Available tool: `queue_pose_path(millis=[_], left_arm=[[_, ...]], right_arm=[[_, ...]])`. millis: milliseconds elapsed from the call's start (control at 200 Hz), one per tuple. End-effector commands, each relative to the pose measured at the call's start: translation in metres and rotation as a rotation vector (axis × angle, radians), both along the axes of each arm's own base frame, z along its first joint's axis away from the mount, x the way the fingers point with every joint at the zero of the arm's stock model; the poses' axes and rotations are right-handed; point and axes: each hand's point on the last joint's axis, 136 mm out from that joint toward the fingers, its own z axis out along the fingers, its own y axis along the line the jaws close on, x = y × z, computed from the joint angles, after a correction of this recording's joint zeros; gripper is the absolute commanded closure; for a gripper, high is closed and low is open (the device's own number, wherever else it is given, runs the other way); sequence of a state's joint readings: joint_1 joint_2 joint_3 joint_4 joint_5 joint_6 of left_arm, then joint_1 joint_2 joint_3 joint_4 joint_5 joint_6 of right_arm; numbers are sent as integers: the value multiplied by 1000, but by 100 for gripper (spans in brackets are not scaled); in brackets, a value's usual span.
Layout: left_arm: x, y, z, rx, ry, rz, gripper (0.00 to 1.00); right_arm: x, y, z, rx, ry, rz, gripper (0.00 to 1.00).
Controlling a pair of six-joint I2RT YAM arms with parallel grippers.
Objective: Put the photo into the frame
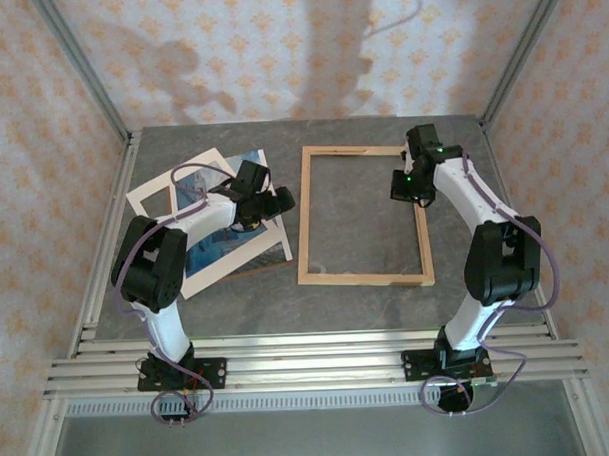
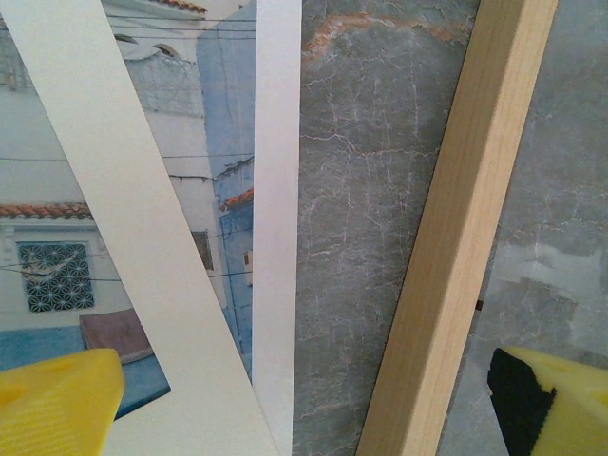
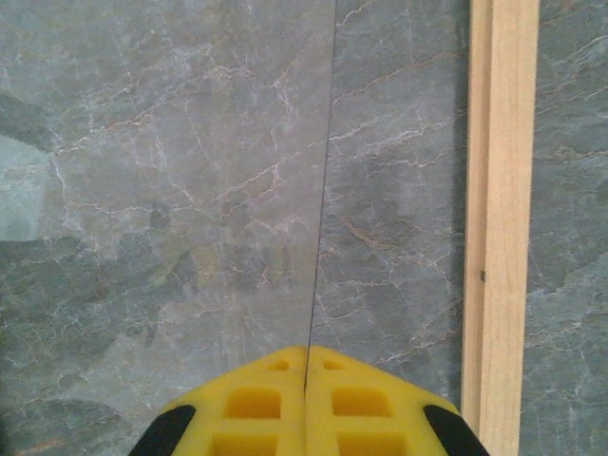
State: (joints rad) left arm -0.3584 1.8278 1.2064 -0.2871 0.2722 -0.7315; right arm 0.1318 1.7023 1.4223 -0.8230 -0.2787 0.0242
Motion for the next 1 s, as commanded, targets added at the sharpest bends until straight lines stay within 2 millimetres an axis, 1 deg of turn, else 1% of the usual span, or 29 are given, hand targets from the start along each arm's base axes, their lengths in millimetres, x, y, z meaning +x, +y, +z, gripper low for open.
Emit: queue_pose_path(millis=[0, 360, 475, 571, 696, 746, 816, 936, 971, 981, 991, 996], left_arm=[[0, 3, 5, 34, -16, -8, 0], [-3, 4, 1, 32, -11, -5, 0], [-3, 4, -1, 36, -7, -5, 0], [-1, 7, 3, 45, -21, 2, 0], [3, 10, 8, 30, -38, 22, 0], [5, 12, 9, 8, -43, 34, 0], [7, 16, 10, -11, -50, 52, 0], [7, 27, 12, -31, -59, 90, 0], [7, 31, 12, -39, -63, 103, 0], [7, 32, 13, -41, -65, 108, 0], [6, 33, 12, -43, -64, 111, 0], [6, 34, 12, -44, -63, 112, 0]], right_arm=[[-3, -10, 13, -29, -41, -26, 100], [0, 0, 11, 15, -43, 3, 100], [-1, 8, 21, 67, -60, 11, 100], [2, 19, 46, 138, -112, 22, 100], [10, 39, 94, 267, -196, 52, 100], [14, 52, 116, 348, -229, 80, 100], [19, 72, 143, 453, -261, 121, 100], [23, 110, 175, 524, -303, 221, 100], [24, 122, 180, 536, -305, 249, 100], [25, 126, 184, 540, -313, 258, 100], [25, 129, 183, 544, -309, 264, 100], [26, 130, 187, 545, -316, 269, 100]])
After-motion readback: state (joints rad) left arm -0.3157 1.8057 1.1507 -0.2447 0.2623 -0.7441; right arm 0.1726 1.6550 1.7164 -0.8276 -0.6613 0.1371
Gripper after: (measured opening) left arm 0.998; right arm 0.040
